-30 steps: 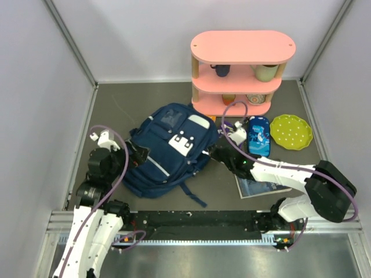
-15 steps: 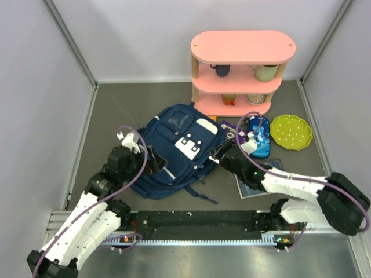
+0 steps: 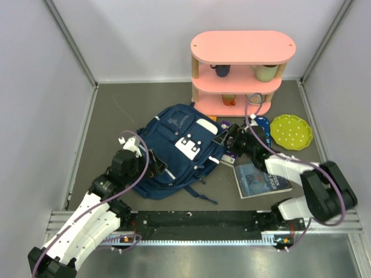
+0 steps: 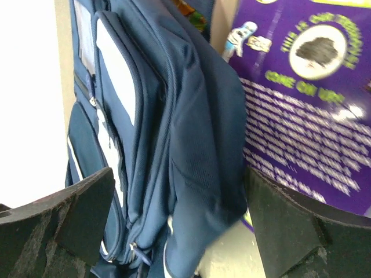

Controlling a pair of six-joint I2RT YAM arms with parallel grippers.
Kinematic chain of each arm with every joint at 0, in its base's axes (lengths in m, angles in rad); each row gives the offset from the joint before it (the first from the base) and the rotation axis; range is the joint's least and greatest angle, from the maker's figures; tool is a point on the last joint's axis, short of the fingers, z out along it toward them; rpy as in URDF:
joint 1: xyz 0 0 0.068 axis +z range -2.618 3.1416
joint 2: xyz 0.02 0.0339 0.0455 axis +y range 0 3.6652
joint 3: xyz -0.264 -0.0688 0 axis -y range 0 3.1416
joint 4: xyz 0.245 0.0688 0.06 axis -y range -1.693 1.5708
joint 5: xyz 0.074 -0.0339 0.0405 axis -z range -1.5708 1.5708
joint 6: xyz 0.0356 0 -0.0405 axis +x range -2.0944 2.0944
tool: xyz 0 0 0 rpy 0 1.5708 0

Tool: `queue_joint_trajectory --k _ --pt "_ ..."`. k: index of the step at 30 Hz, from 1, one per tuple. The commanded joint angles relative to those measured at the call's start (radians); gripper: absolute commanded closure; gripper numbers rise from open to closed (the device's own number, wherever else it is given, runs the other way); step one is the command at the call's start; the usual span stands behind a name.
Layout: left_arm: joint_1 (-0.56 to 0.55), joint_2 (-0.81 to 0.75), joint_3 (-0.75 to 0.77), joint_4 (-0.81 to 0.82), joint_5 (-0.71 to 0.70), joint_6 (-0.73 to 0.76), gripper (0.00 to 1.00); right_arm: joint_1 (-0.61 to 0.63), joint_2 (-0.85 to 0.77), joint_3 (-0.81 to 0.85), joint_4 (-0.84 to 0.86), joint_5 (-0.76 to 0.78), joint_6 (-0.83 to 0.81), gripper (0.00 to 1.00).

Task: Pack the student bag
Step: Move the student bag to the center of the board, then unzip the student bag at the center of the board.

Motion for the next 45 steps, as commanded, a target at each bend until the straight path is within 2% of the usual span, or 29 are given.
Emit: queue_joint_trajectory --k 1,7,13,16,17,20,23,24,26,27,29,30,32,36,38,43,45 --pt "-0.003 -0.015 -0.026 0.072 0.023 -0.006 0.03 -0.042 0.155 0.085 0.162 -0.269 -0.056 0.10" --pt "-0.003 -0.001 -0.115 0.155 0.060 -0.064 0.02 -0.045 0.322 0.091 0.259 -0.382 -0.019 0.11" --pt "-0.003 0.065 -0.140 0.232 0.107 -0.047 0.02 -0.010 0.364 0.070 0.309 -0.427 -0.023 0.12" --pt "-0.003 0.075 -0.124 0.247 0.118 -0.030 0.02 0.012 0.386 0.084 0.377 -0.441 0.022 0.39" --pt "-0.003 0.072 -0.111 0.243 0.121 -0.026 0.02 0.021 0.384 0.087 0.397 -0.442 0.051 0.62" --pt "-0.003 0.048 -0.071 0.220 0.112 -0.010 0.02 0.035 0.361 0.087 0.443 -0.415 0.141 1.00" --pt "-0.003 0.034 0.001 0.172 0.072 0.016 0.02 0.061 0.272 0.068 0.446 -0.308 0.227 1.00" --pt "-0.003 0.031 0.026 0.123 0.058 0.034 0.02 0.073 0.195 0.068 0.417 -0.227 0.243 1.00" --pt "-0.005 0.020 0.090 0.092 0.028 0.057 0.02 0.107 0.114 0.091 0.272 -0.119 0.264 1.00" --pt "-0.005 0.014 0.109 0.076 0.015 0.072 0.02 0.148 0.031 0.111 0.209 0.003 0.266 1.00" --pt "-0.008 0.008 0.156 0.069 -0.006 0.077 0.02 0.196 -0.040 0.168 -0.008 0.141 0.302 1.00" --pt "-0.011 0.011 0.175 0.066 -0.011 0.079 0.02 0.231 -0.070 0.177 -0.052 0.274 0.322 1.00" --pt "-0.041 0.037 0.216 0.065 -0.020 0.077 0.02 0.243 -0.137 0.188 -0.145 0.367 0.403 1.00" --pt "-0.222 0.065 0.241 0.066 -0.199 0.065 0.02 0.245 -0.211 0.182 -0.249 0.537 0.533 1.00" --pt "-0.294 0.075 0.241 0.074 -0.261 0.050 0.02 0.248 -0.236 0.186 -0.284 0.567 0.580 1.00" --pt "-0.605 0.118 0.253 0.091 -0.518 0.037 0.02 0.248 -0.228 0.214 -0.329 0.608 0.628 1.00" --pt "-0.720 0.152 0.259 0.085 -0.578 0.019 0.02 0.249 -0.222 0.225 -0.327 0.607 0.628 1.00"
